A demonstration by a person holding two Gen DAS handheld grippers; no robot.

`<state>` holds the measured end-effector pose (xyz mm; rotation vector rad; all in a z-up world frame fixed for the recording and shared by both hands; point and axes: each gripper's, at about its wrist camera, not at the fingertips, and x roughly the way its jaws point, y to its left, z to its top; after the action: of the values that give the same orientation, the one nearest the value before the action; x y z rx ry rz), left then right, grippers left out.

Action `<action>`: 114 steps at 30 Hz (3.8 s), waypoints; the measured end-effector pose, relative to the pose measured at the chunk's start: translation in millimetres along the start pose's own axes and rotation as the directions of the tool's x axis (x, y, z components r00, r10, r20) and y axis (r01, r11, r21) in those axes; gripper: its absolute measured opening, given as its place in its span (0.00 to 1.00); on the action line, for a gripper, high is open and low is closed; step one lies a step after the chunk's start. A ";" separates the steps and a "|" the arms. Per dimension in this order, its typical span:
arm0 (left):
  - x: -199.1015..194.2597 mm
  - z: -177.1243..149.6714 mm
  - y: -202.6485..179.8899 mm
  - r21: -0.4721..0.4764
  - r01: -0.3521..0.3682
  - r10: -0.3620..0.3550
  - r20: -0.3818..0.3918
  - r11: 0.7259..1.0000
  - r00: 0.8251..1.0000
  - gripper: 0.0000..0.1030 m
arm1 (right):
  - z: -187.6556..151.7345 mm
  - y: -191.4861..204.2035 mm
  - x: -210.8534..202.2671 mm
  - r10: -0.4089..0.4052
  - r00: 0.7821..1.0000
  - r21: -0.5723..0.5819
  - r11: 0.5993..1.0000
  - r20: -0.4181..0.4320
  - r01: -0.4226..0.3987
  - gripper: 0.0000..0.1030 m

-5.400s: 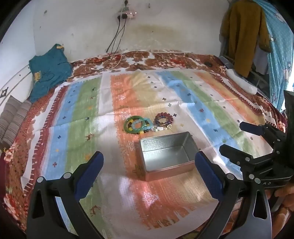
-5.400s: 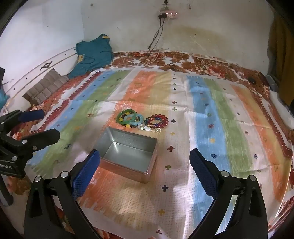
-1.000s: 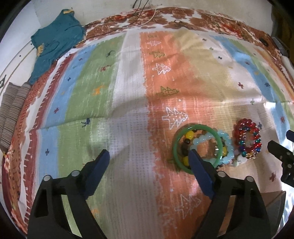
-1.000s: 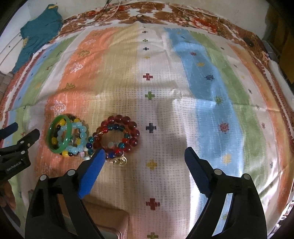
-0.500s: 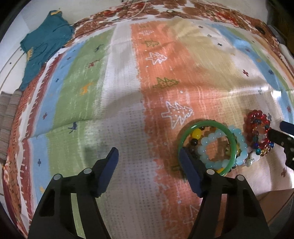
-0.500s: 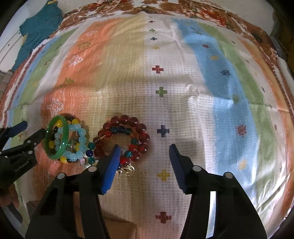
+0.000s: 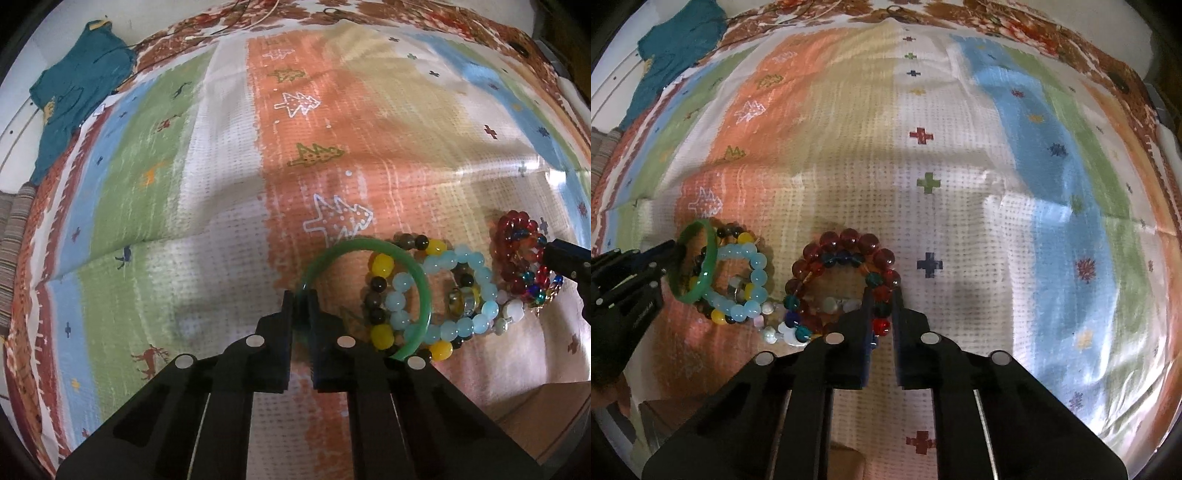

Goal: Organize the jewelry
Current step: 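Close left tool on green bangle while right tool grasps small multicolour bead bracelet, then carry green bangle into the tin with left tool while right tool drops multicolour bracelet in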

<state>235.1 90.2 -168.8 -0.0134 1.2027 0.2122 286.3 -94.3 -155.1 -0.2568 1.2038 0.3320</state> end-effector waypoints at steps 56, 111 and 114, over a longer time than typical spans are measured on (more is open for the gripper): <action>-149.7 -50.0 -19.1 -0.052 0.121 -0.111 0.167 0.991 0.980 0.07 | -49.9 -4.3 -138.4 0.075 0.961 -0.052 0.997 0.266 -0.063 0.10; -168.6 -97.0 -33.9 -0.041 0.111 -0.104 0.132 0.993 0.986 0.45 | -107.8 7.6 -149.9 0.081 0.974 -0.098 0.993 0.210 -0.061 0.36; -166.5 -95.5 -32.3 -0.043 0.099 -0.092 0.131 0.994 0.987 0.50 | -105.2 5.2 -147.7 0.078 0.975 -0.088 0.994 0.207 -0.061 0.40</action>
<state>95.3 20.8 -52.5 -0.0991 1.0650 0.1563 145.9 -145.0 -52.0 -0.2435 0.9937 0.4587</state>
